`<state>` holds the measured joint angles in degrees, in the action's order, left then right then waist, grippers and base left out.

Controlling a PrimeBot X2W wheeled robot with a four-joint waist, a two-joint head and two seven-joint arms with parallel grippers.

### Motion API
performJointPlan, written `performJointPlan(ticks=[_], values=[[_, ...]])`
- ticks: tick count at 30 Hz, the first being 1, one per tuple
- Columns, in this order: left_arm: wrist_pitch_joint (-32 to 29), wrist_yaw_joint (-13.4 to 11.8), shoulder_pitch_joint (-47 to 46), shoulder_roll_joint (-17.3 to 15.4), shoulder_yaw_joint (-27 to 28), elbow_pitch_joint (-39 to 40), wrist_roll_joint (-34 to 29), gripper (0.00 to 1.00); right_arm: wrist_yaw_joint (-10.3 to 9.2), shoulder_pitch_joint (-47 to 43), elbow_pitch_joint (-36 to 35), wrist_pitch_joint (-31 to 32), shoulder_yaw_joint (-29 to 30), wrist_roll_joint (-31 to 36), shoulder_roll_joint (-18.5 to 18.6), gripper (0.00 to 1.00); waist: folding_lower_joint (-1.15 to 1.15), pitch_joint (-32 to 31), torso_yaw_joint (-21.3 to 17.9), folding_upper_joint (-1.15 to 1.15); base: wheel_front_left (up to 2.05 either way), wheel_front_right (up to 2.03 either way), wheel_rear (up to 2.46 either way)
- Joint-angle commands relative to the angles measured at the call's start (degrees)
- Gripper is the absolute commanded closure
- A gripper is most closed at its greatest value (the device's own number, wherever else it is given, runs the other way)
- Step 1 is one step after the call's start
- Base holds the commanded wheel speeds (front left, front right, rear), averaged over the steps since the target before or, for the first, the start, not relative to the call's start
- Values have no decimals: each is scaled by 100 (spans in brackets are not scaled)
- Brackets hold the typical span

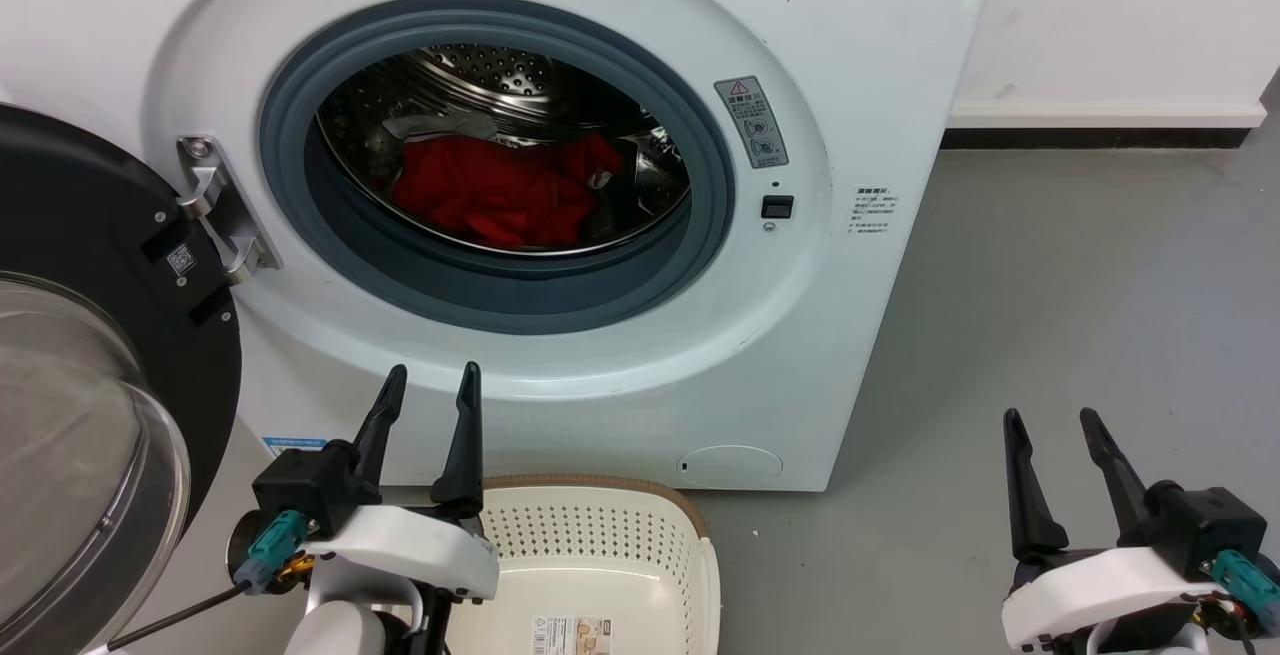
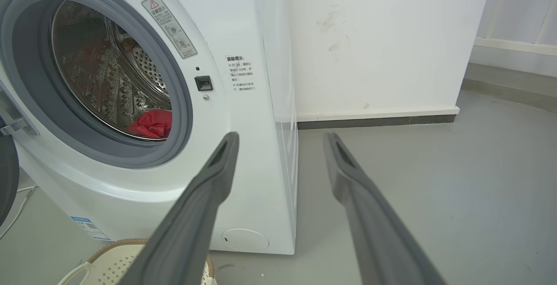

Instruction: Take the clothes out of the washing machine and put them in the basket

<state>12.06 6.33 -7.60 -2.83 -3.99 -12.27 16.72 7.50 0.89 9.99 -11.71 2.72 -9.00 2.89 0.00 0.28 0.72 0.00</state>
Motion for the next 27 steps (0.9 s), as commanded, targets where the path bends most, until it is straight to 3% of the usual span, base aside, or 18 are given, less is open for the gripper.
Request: performJointPlan(ticks=[1,27], values=[[57,-23,-121,-7,-11,4,-151,0,-2,-43,-13,-58,-10,161,-2,0,0,-3,1,0,0,0,0],[328,-130,-118,-7,-36,-133,-1081,0,-3,-88,-2,-295,13,1141,-4,0,0,17,22,0,0,0,0]])
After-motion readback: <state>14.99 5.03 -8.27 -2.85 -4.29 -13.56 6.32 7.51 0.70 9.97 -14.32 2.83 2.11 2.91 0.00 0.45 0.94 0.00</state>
